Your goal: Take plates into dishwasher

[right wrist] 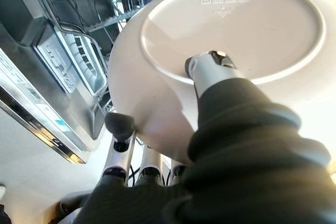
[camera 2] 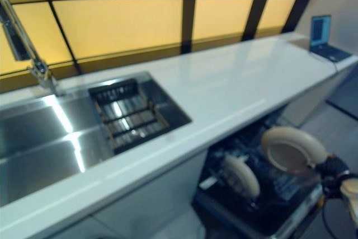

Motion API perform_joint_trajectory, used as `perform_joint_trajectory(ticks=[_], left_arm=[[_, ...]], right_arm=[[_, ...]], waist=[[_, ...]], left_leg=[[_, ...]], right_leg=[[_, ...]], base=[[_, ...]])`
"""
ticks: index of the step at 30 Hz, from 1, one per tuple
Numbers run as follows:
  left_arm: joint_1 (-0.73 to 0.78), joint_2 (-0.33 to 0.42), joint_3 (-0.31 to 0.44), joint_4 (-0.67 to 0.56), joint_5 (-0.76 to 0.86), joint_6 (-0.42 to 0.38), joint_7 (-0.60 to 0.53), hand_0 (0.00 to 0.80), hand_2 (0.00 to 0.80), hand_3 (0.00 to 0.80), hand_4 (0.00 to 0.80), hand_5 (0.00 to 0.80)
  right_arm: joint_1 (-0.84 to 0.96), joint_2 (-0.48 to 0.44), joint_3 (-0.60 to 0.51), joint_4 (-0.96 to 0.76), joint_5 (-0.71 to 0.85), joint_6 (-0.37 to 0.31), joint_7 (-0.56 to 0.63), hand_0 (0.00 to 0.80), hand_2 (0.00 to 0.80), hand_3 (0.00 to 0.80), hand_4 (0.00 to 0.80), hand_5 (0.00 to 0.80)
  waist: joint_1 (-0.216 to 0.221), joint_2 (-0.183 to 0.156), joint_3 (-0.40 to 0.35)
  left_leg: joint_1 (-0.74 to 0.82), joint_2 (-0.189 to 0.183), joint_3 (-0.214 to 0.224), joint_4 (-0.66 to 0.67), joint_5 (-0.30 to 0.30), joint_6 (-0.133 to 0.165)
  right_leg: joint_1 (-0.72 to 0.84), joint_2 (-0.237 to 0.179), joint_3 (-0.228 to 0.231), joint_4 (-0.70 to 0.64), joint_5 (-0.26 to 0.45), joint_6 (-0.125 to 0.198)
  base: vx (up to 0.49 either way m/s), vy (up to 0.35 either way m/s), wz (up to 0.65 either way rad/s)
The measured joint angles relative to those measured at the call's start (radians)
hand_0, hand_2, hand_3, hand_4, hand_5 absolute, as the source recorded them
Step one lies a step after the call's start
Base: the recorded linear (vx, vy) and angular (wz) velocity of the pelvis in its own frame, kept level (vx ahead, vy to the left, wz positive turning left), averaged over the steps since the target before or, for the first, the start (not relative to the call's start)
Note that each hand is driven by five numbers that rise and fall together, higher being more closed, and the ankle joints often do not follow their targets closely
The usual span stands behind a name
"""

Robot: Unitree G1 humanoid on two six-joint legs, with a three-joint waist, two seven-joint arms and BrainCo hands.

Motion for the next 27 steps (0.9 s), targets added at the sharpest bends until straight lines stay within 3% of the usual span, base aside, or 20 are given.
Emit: perform_joint_trajectory(ticks=[13, 23, 27], left_arm=[[-0.006, 0.001, 0.01, -0.002, -0.01, -0.012, 0.0, 0.0, 0.0, 0.0, 0.0, 0.0], [-0.026, -0.001, -0.001, -0.017, -0.046, -0.041, 0.001, 0.0, 0.0, 0.0, 0.0, 0.0], [-0.031, -0.002, -0.016, -0.028, -0.054, -0.051, 0.001, 0.0, 0.0, 0.0, 0.0, 0.0]], right_arm=[[-0.065, 0.028, 0.041, 0.035, 0.035, 0.008, -0.035, 0.8, 0.8, 0.8, 0.8, 0.8], [-0.185, 0.03, 0.065, 0.076, 0.05, 0.006, -0.094, 0.8, 0.8, 0.8, 0.8, 0.8], [-0.205, 0.03, 0.083, 0.079, 0.059, 0.006, -0.097, 0.8, 0.8, 0.8, 0.8, 0.8]], waist=[[0.0, 0.044, 0.037], [-0.001, 0.121, 0.093], [0.003, 0.137, 0.11]], left_leg=[[-0.013, 0.0, 0.001, 0.001, 0.0, 0.0], [-0.064, 0.0, -0.018, 0.002, 0.003, 0.003], [-0.072, -0.001, -0.019, 0.002, 0.003, 0.003]], right_leg=[[-0.02, 0.0, 0.0, 0.0, 0.005, -0.001], [-0.076, 0.0, 0.0, 0.0, 0.017, -0.002], [-0.084, -0.001, -0.002, 0.0, 0.018, -0.002]], base=[[-0.055, -0.043, -0.02], [-0.081, -0.018, -0.03], [-0.045, -0.005, -0.03]])
